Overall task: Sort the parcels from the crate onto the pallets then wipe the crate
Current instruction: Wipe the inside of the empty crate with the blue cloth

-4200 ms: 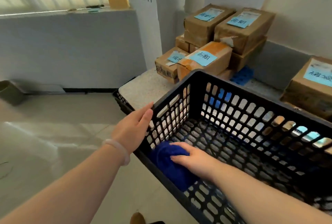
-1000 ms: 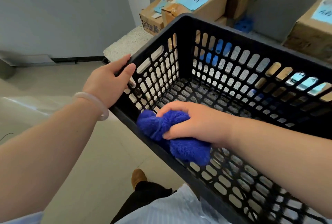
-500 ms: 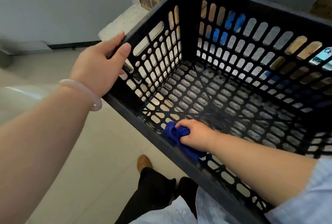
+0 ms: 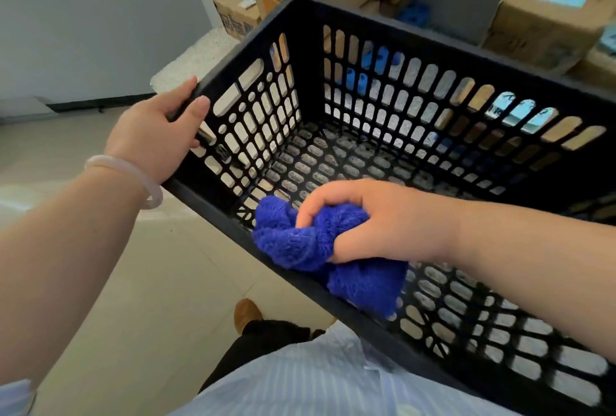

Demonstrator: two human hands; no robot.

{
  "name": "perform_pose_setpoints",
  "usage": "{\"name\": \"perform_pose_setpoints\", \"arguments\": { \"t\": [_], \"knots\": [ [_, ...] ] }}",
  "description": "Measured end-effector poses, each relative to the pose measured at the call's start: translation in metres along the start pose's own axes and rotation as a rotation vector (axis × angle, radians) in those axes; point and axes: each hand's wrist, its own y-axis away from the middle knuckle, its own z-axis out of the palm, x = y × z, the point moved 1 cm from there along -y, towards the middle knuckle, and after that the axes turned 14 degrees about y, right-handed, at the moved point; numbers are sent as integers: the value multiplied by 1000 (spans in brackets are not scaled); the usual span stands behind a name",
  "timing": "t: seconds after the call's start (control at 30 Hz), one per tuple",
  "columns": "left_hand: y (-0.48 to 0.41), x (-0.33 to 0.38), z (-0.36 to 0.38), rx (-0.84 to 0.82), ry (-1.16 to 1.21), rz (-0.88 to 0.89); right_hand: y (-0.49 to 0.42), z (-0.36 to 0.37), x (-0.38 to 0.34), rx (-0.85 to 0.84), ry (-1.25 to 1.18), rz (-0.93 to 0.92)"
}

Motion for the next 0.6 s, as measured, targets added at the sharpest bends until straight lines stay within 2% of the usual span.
{"name": "perform_pose_setpoints", "arguments": {
  "t": [0.13,0.37,0.6],
  "knots": [
    [-3,-1,2,20,34,-13,-29,17,31,-22,218,107],
    [-7,-5,2,27,18,-6,-98,48,97,-12,372,307],
    [-8,-4,3,25,27,13,-79,33,90,-129,163,357]
  ]
}}
